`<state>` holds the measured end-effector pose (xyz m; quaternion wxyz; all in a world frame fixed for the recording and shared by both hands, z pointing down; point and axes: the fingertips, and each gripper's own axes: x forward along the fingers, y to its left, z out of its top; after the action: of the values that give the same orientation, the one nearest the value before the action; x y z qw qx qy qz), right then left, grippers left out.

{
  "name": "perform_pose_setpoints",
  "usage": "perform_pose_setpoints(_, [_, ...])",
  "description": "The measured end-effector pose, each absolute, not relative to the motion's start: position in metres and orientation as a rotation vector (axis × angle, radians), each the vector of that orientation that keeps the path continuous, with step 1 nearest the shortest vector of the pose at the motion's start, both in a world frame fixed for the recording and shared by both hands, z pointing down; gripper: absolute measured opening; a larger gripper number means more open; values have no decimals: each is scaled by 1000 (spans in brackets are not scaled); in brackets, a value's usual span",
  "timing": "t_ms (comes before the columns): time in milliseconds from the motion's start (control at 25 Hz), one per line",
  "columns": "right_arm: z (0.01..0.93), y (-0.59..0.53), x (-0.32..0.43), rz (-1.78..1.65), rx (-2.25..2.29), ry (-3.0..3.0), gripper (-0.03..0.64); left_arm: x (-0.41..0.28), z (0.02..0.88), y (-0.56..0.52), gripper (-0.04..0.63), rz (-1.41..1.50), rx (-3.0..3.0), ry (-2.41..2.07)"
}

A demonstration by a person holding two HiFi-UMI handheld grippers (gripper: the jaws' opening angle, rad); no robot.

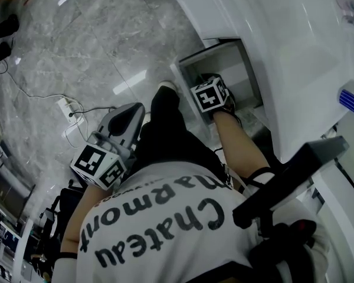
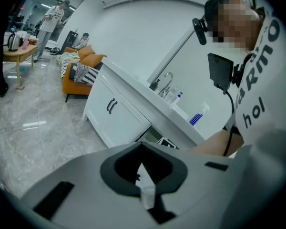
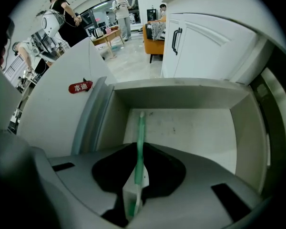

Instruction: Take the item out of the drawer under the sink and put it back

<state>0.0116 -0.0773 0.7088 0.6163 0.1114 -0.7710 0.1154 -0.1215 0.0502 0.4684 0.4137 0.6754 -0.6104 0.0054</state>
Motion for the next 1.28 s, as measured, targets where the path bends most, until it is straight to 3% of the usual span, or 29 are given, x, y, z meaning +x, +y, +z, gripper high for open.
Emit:
perform_pose_setpoints(640, [694,-78,8,367,238,-1772,51,-123,446,30,-3,-3,1725,-1592])
perform_pose_setpoints(1280, [602,-79,5,374,440,-1918,49,-144,406,27,-3,59,1915,-1543])
